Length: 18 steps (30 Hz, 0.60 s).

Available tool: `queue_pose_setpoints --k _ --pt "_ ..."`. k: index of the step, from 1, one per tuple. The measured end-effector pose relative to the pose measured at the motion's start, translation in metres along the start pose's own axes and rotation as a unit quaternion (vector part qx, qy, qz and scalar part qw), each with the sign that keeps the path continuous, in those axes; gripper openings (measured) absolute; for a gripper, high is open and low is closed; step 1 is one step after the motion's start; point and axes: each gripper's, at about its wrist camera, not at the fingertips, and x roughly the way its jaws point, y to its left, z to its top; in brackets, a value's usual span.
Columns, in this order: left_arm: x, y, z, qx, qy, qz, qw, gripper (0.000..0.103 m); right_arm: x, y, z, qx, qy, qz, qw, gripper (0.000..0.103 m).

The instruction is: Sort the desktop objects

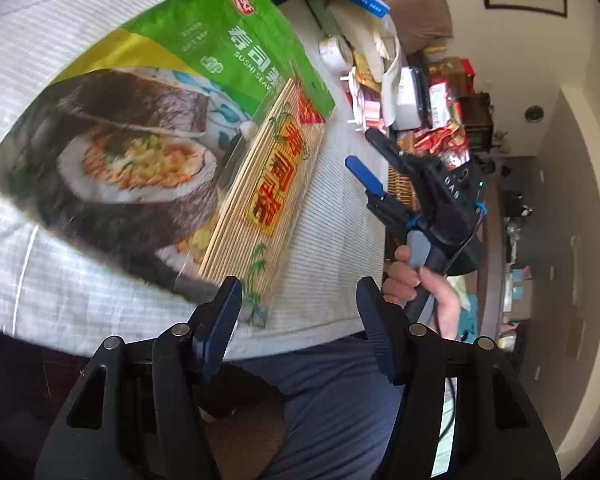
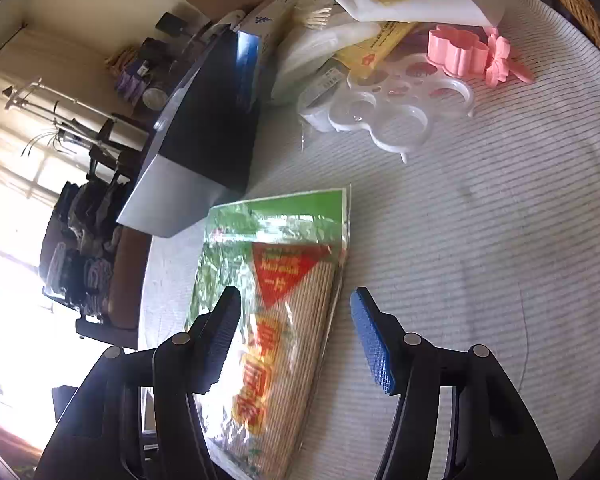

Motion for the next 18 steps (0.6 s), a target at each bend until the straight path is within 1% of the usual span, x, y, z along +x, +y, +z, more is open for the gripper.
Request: queue_pose_setpoints --k 3,5,8,11,13,15,18 --pt "0.012 0.01 0.009 -0.021 0.008 0.005 0.9997 0.057 0.011 -0.004 0.014 -0.001 0.003 0.002 1.0 0.061" --pt "0.017 0.018 0.011 -0.035 0.011 0.005 0.9993 0.057 0.02 -0.008 0.017 -0.004 0.009 0.001 1.0 0.061" --pt "0.017 0.026 0.011 -0.047 0.01 -0.013 0.9988 0.057 0.035 -0.012 0.019 -0.014 0.021 0.007 1.0 0.061" --pt "0.017 0.033 0.012 -0.051 0.007 -0.02 0.9985 0.057 0.037 -0.015 0.021 -0.026 0.022 0.034 0.999 0.061" --pt "0.017 0.036 0.014 -0.054 0.005 -0.026 0.9982 0.057 0.041 -0.015 0.019 -0.023 0.04 0.069 0.997 0.061" --pt "0.016 0.038 0.013 -0.053 0.003 -0.029 0.9982 0.057 0.043 -0.012 0.012 -0.034 0.052 0.093 0.994 0.061" --pt "0.017 0.035 0.013 -0.041 0.001 -0.021 0.9989 0.057 0.043 -0.002 0.001 -0.064 0.065 0.108 0.99 0.061"
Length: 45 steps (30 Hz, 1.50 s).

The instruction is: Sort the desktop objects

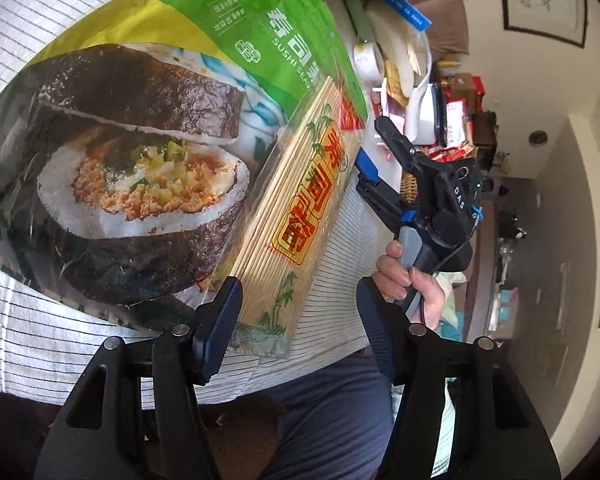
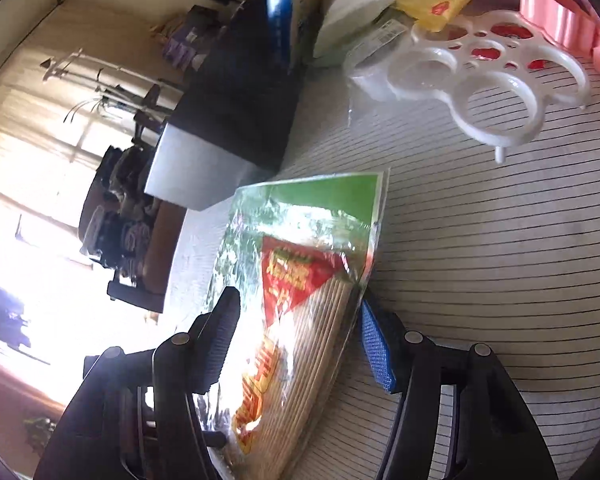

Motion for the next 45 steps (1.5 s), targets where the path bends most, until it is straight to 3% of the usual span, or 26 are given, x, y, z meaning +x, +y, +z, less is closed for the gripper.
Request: queue_pose_setpoints --k 4,7,8,9,10,14,19,23,30,33,37,40,41,42,43,45 --pt "0.003 -0.007 0.002 0.018 -0.001 0.016 0.9997 0.056 0.009 0.008 -0.007 0.011 0.026 0.055 0.998 0.062" --pt "0.005 -0.008 0.005 0.024 -0.001 0.019 0.9995 0.056 0.02 0.025 -0.014 -0.026 0.046 0.017 0.998 0.058" --pt "0.005 -0.009 0.005 0.024 -0.001 0.019 0.9995 0.056 0.026 0.03 -0.016 -0.034 0.055 0.01 0.998 0.053" --pt "0.005 -0.008 0.005 0.024 -0.001 0.019 0.9995 0.056 0.031 0.033 -0.018 -0.036 0.065 0.005 0.997 0.03" --pt "0.004 -0.008 0.005 0.024 -0.002 0.018 0.9995 0.056 0.035 0.034 -0.019 -0.035 0.069 0.002 0.997 0.017" --pt "0.005 -0.006 0.006 0.022 -0.005 0.01 0.9997 0.056 0.041 0.034 -0.022 -0.005 0.057 0.017 0.998 0.014" --pt "-0.006 -0.004 0.001 0.003 -0.013 0.001 0.9999 0.058 0.015 0.048 -0.024 0.009 0.026 0.038 0.999 0.01" --pt "-0.025 -0.008 -0.021 0.004 -0.036 -0.061 0.9975 0.073 -0.014 0.065 -0.025 0.022 -0.006 0.054 0.998 0.009" --pt "-0.006 0.006 -0.079 -0.085 -0.027 -0.189 0.9779 0.078 -0.047 0.064 -0.06 0.138 -0.07 0.054 0.986 0.009" --pt "0.013 0.01 -0.087 -0.11 -0.017 -0.203 0.9729 0.078 -0.052 0.056 -0.082 0.176 -0.086 0.062 0.979 0.009" --pt "0.012 0.023 -0.079 -0.123 -0.057 -0.204 0.9696 0.078 -0.054 0.055 -0.107 0.194 -0.087 0.064 0.975 0.009" --pt "0.008 0.031 -0.07 -0.123 -0.085 -0.205 0.9671 0.075 -0.053 0.054 -0.123 0.205 -0.084 0.067 0.973 0.009" --pt "0.006 0.035 -0.069 -0.122 -0.089 -0.2 0.968 0.066 -0.052 0.054 -0.126 0.209 -0.082 0.068 0.972 0.009" --pt "0.002 0.042 -0.07 -0.122 -0.089 -0.191 0.9699 0.042 -0.051 0.053 -0.129 0.214 -0.082 0.068 0.971 0.009" --pt "0.004 0.044 -0.068 -0.124 -0.086 -0.183 0.9716 0.028 -0.051 0.05 -0.131 0.217 -0.082 0.068 0.97 0.009" --pt "0.01 0.049 -0.064 -0.134 -0.08 -0.18 0.9711 0.026 -0.051 0.048 -0.134 0.221 -0.079 0.062 0.97 0.009"
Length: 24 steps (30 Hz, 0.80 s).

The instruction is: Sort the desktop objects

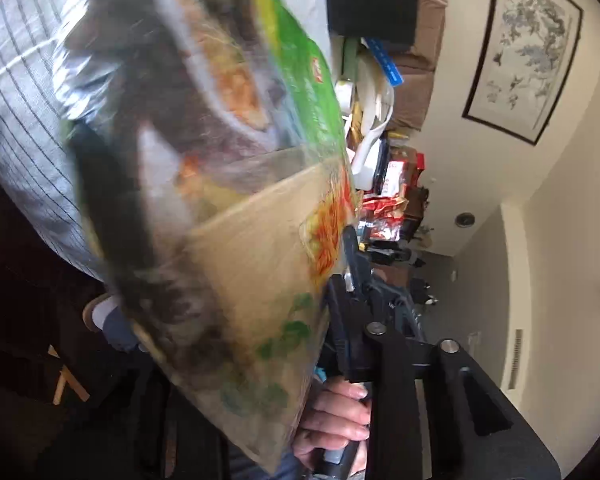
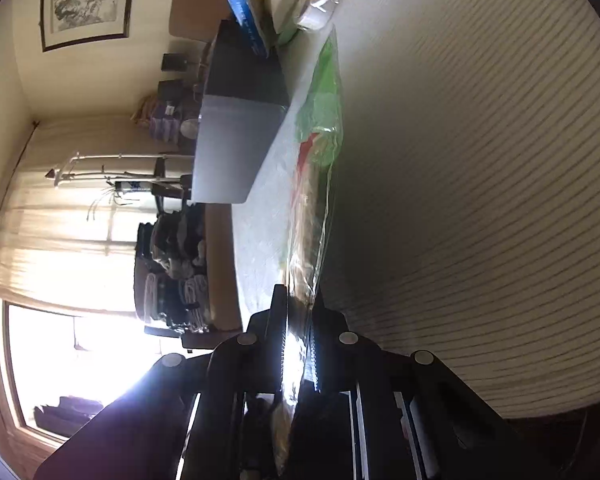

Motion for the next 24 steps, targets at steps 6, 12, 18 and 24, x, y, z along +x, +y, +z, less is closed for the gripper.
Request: queue_pose_setpoints --k 6,12,18,24 --pt "0.001 0.0 0.003 -0.015 0.026 -0.013 0.9995 0.01 -0.006 -0.016 0.011 0.006 0.002 -0.047 0.999 0.023" --pt "-0.005 0.0 0.011 -0.028 0.035 -0.022 0.9988 0.009 0.005 -0.024 0.037 0.007 -0.001 -0.059 0.998 0.045" --pt "-0.017 0.013 0.017 -0.027 0.025 -0.013 0.9992 0.01 0.022 -0.028 0.041 0.005 -0.01 -0.036 0.999 0.015" --pt "-0.023 0.023 0.025 -0.028 0.016 -0.002 0.9995 0.017 0.023 -0.01 0.03 -0.035 -0.005 -0.03 0.999 0.013"
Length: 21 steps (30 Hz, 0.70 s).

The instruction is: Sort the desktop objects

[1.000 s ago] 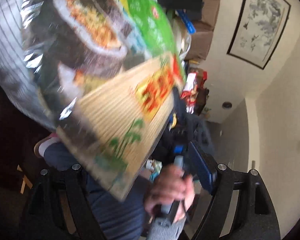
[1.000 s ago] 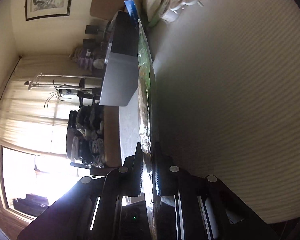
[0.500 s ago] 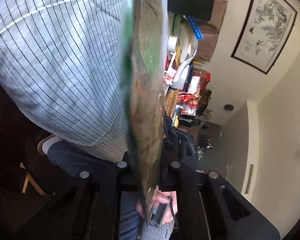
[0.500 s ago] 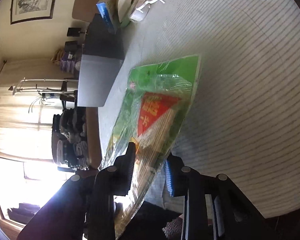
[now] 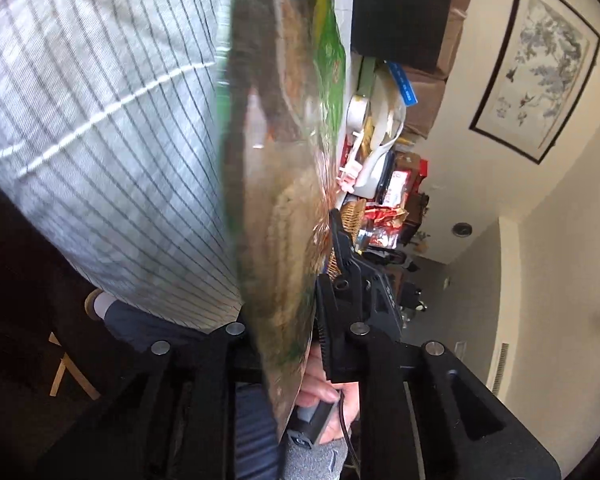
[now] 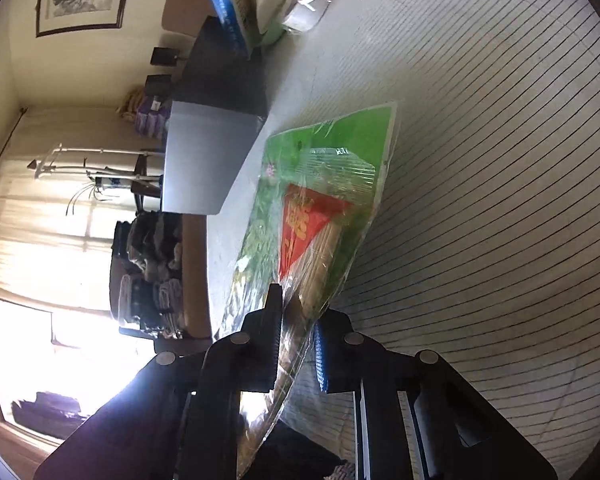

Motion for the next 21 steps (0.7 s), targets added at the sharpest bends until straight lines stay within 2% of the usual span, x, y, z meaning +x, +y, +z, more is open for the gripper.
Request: queue_pose_setpoints --k 2,4,10,16,21 --pt "-0.004 -0.015 0.001 0.03 -0.004 0.016 0.9994 0.018 -0.005 0.01 -0.002 -0.02 -0.004 -0.007 1.0 0.013" --pt "-0.009 -0.041 -0.003 0.08 -0.006 0.042 0.9959 0.018 -0.012 0.022 -0.005 -0.045 -0.007 -0.013 0.999 0.014" --pt "-0.025 -0.122 -0.013 0.202 0.002 0.088 0.9754 0.019 -0.038 0.062 -0.017 -0.087 -0.033 0.007 0.996 0.017" --pt "-0.037 -0.199 -0.013 0.272 0.024 0.091 0.9576 0.02 -0.063 0.117 -0.013 -0.116 -0.081 0.042 0.989 0.017" --pt "-0.045 -0.268 0.031 0.304 0.029 0.089 0.9481 0.021 -0.049 0.17 0.023 -0.12 -0.107 0.06 0.985 0.017"
